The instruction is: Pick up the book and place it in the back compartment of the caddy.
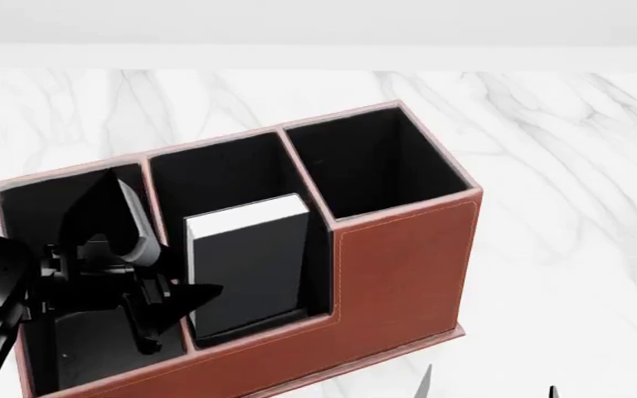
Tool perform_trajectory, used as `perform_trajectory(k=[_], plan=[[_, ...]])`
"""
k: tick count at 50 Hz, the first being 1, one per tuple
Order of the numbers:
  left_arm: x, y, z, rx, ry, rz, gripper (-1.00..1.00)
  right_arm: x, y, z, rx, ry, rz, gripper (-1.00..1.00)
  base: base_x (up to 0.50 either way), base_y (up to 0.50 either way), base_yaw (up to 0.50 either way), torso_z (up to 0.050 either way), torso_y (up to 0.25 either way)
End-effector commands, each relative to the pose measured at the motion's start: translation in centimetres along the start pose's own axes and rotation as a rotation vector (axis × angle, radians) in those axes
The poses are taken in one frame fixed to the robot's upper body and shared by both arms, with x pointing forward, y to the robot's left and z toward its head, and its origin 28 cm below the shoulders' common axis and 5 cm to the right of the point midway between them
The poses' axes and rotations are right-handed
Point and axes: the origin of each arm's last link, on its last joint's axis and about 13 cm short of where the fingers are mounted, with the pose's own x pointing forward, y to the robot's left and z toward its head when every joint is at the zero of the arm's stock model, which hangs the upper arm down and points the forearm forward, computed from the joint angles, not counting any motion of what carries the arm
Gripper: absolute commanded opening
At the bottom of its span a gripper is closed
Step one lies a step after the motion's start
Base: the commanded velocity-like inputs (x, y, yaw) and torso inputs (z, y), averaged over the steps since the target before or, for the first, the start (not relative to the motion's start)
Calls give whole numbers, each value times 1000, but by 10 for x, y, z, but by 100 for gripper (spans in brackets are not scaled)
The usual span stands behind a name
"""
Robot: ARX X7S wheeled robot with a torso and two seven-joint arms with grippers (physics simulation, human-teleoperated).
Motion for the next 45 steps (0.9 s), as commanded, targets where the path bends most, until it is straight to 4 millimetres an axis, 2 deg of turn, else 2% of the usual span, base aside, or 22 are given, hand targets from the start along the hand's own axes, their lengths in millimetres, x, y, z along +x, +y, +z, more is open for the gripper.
perform_trajectory(k=[1, 39, 40, 45], plan=[[2, -1, 3, -46, -43, 7, -100, 0, 0, 0, 0, 0, 1, 100, 0, 0, 0, 0, 0], [6, -4, 0, -49, 51, 33, -100, -1, 0, 0, 2, -1, 7, 100, 0, 0, 0, 0, 1], [6, -4, 1, -43, 50, 32, 100, 0, 0, -1, 2, 0, 6, 100, 0, 0, 0, 0, 0], [4, -3, 1, -47, 16, 38, 100, 0, 0, -1, 1, 0, 4, 100, 0, 0, 0, 0, 0]])
